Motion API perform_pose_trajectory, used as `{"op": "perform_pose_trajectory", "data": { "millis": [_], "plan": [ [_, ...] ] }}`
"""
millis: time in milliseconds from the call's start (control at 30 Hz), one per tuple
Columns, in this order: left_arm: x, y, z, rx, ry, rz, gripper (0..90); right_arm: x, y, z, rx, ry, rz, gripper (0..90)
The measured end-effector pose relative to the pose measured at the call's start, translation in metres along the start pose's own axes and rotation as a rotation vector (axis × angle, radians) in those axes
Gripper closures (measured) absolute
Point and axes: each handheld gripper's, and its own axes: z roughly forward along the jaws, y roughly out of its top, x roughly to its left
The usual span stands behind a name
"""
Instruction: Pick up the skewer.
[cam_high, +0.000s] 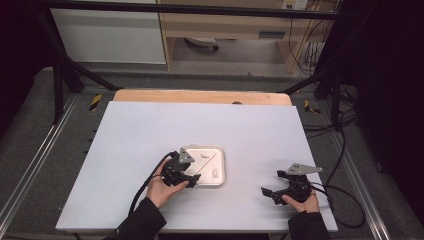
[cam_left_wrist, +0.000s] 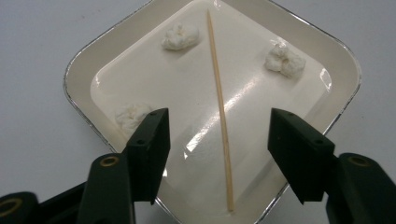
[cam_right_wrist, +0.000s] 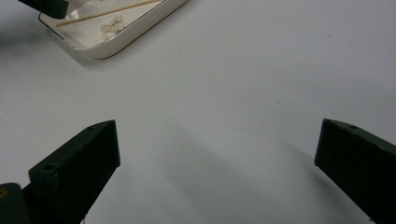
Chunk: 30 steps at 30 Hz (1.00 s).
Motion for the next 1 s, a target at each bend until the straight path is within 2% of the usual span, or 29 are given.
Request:
{"op": "perform_pose_trajectory", "data": {
  "millis": [33, 67, 167, 200, 333, 367, 433, 733, 1000],
  "plan": [
    [0.000, 0.000, 0.002, 0.002, -0.001, -0.001, 40.5, 0.000, 0.000, 0.000, 0.000, 0.000, 0.000, 0.7],
    [0.000, 0.000, 0.004, 0.009, -0.003, -0.010, 45.7, 0.000, 0.000, 0.000, -0.002, -0.002, -0.003, 0.7],
    [0.000, 0.000, 0.006, 0.014, -0.001, -0.015, 50.5, 0.000, 0.000, 0.000, 0.000, -0.001, -0.002, 0.7],
    [-0.001, 0.000, 0.008, 0.016, -0.003, -0.012, 54.8, 0.000, 0.000, 0.000, -0.002, 0.000, -0.003, 0.7],
    [-0.003, 0.000, 0.008, 0.022, -0.008, -0.003, 63.8, 0.000, 0.000, 0.000, -0.001, -0.001, -0.005, 0.7],
    [-0.003, 0.000, 0.009, 0.025, -0.007, -0.002, 63.8, 0.000, 0.000, 0.000, -0.001, -0.001, -0.005, 0.7],
    [-0.004, -0.001, 0.009, 0.027, -0.007, -0.006, 70.1, 0.000, 0.000, 0.000, 0.000, 0.001, -0.001, 0.7],
    [-0.006, -0.003, 0.012, 0.029, -0.005, -0.010, 81.6, 0.000, 0.000, 0.000, 0.000, 0.001, -0.001, 0.7],
    [-0.010, -0.003, 0.012, 0.027, 0.009, -0.003, 87.0, 0.000, 0.000, 0.000, 0.000, 0.001, -0.002, 0.7]
  ]
}}
